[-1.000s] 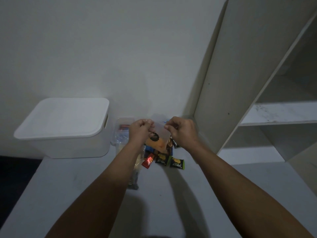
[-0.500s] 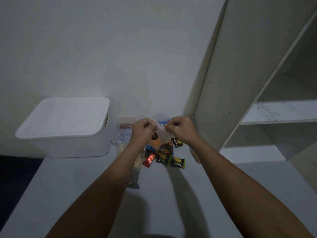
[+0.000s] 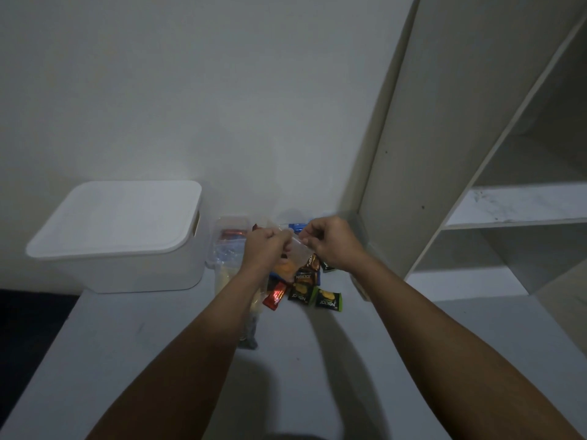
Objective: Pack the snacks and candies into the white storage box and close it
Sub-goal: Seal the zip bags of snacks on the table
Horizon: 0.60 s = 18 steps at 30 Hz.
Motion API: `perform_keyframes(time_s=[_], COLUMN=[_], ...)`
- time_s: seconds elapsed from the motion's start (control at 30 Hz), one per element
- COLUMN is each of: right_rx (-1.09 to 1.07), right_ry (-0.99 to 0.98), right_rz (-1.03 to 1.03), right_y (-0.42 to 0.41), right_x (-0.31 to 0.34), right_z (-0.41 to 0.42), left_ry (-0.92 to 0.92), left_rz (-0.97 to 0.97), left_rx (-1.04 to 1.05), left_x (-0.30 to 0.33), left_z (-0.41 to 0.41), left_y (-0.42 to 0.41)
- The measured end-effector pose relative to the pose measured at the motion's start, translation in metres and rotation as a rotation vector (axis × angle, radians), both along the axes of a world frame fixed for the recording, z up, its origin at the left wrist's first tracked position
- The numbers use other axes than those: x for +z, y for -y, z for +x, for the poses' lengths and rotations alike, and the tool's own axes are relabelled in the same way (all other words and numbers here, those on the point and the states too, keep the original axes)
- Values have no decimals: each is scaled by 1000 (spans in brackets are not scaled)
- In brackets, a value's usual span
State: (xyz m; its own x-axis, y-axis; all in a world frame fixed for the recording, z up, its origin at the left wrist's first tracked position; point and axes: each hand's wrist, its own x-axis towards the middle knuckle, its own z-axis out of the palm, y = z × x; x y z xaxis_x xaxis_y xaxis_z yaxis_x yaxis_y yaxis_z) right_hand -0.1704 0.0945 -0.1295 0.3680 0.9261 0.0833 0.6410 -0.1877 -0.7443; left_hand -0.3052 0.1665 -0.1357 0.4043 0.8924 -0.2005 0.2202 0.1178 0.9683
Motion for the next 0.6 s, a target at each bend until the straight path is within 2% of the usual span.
perform_keyframes(time_s=[0.07, 0.2, 0.3, 0.43, 0.5, 0.6], right_rx=[6, -18, 12, -7, -77, -138], right_ry=[24, 23, 47, 194, 156, 35], right_rz=[-6, 29, 62, 84, 107, 75], right_y=[0, 2, 6, 8, 7, 6], right_x=[-1, -1, 1, -2, -3, -1], right_z=[0, 1, -1, -4, -5, -4], left_ry=[-22, 59, 83, 95, 16, -115], left_rz=[-81, -250, -287, -304, -106, 442], left_rx=[-17, 2, 19, 27, 68, 153], left_x=[3, 11, 12, 8, 5, 1], left_z=[2, 3, 0, 1, 1, -4], left_y=[1, 6, 6, 4, 2, -2])
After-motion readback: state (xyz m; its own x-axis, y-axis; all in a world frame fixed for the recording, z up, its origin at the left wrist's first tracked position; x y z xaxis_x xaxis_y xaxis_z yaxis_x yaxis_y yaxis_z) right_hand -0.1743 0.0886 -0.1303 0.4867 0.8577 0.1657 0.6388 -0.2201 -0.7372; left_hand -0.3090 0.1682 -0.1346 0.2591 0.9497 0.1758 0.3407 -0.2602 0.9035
